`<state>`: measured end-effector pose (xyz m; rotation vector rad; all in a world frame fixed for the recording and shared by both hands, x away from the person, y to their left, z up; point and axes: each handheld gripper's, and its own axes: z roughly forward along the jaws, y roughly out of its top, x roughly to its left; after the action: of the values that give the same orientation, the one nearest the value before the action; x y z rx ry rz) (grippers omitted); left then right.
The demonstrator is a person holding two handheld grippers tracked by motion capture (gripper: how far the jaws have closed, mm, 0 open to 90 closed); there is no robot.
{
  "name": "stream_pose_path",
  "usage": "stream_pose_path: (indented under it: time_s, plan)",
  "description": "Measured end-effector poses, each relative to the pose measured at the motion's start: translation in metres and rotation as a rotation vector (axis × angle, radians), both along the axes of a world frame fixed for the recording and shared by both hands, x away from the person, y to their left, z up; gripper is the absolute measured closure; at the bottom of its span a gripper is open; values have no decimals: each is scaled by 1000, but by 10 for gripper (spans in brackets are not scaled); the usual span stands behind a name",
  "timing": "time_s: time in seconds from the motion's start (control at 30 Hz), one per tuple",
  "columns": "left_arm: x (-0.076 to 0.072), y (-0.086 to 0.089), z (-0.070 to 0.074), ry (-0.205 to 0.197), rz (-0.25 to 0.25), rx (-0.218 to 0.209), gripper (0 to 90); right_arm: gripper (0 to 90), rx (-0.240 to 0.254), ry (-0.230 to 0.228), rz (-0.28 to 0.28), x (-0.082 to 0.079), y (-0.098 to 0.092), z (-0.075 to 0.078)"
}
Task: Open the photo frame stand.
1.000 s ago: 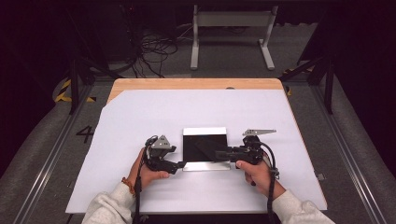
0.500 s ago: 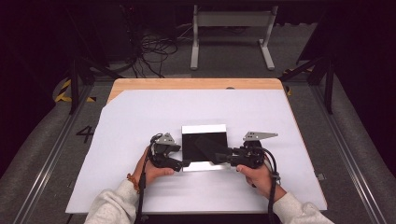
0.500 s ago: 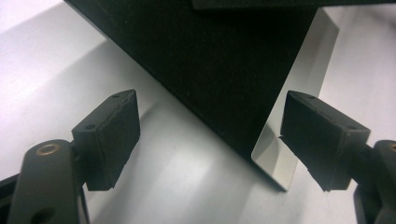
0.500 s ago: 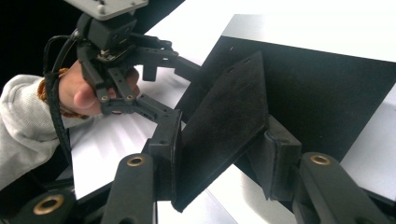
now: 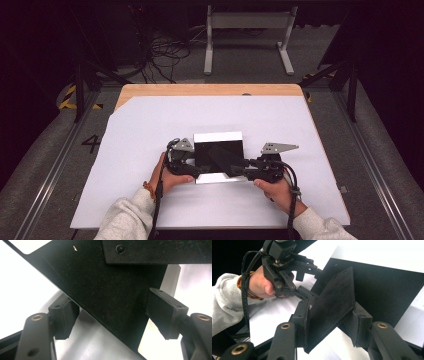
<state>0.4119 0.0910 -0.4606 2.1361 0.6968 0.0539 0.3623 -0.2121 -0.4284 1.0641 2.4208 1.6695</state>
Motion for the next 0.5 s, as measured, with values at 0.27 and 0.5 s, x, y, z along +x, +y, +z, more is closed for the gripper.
stream_pose_path:
  time_s: [0.27,0.5]
  plan:
    - [7,2,8,-68,33,-16,387,614,5,-37,-21,3,-2,3]
    - [9,4,15,-139,67,-21,451,652,-6,-65,-30,7,0,6]
